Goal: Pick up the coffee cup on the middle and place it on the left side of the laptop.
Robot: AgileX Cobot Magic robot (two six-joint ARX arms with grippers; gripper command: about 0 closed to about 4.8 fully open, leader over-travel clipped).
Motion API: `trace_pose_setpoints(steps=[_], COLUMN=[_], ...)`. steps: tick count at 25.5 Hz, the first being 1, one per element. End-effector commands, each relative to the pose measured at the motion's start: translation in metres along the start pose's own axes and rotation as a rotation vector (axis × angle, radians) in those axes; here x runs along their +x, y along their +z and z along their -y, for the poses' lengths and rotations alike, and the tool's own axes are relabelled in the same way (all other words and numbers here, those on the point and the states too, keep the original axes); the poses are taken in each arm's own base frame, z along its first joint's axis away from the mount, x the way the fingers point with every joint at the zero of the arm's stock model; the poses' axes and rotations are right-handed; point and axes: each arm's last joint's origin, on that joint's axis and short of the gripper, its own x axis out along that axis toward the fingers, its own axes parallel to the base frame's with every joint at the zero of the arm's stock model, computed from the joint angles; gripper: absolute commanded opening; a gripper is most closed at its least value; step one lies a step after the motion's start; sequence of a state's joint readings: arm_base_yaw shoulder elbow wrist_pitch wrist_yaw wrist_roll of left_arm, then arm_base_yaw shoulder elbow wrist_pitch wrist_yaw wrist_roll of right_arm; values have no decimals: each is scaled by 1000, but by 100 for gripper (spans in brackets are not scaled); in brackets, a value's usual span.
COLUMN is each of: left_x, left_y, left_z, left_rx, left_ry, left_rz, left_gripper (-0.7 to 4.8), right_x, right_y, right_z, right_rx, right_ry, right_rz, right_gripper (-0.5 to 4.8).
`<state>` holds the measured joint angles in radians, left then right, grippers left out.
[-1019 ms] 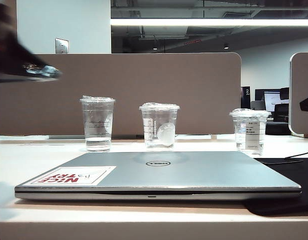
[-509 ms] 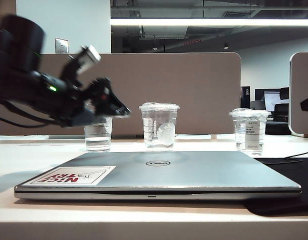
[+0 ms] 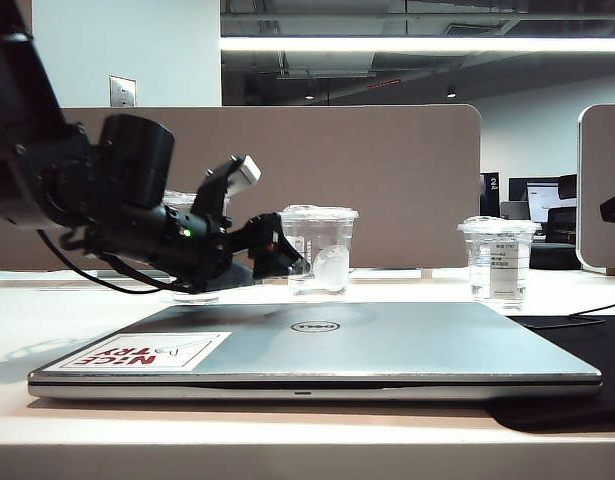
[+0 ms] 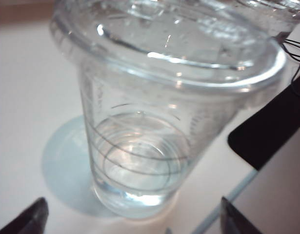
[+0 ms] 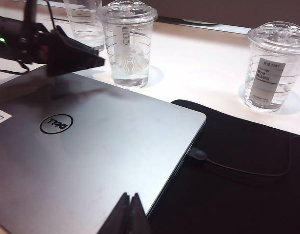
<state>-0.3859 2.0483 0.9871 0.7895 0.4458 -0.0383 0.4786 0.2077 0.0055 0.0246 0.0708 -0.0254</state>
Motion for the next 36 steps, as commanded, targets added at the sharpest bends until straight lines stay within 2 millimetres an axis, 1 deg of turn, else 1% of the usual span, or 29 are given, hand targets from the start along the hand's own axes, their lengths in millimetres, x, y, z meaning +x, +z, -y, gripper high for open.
trace_pose_setpoints(steps=[1,3,5,8,11,13,21,24,36], left_x=[10,21,28,35,39,42,62,64,64], left_y=[0,-1,0,1,6,8,14,18,19], left_z=[-5,-10,-13,-16,-16,-17,-24,-25,-25], left_rx=[-2,-1,3,8,19,25,-5,2,13], left_ry=[0,-30,-31,-34,-95,-99,-172,-171,-172], left_rz=[3,4,12,21,37,47,32,37,49], left_gripper=[479,479,479,479,479,479,479,479,474], right_x=[0,0,0,0,0,0,0,0,1], right_y=[0,0,0,0,0,0,0,0,0], right_z=[0,0,0,0,0,0,0,0,0], right_rx=[3,3,3,3,3,3,3,3,3], right_ry=[0,0,0,0,0,0,0,0,1], right_rz=[13,12,12,12,11,11,10,9,5], right_gripper=[-5,-5,-5,-5,-5,-5,-5,-5,-5])
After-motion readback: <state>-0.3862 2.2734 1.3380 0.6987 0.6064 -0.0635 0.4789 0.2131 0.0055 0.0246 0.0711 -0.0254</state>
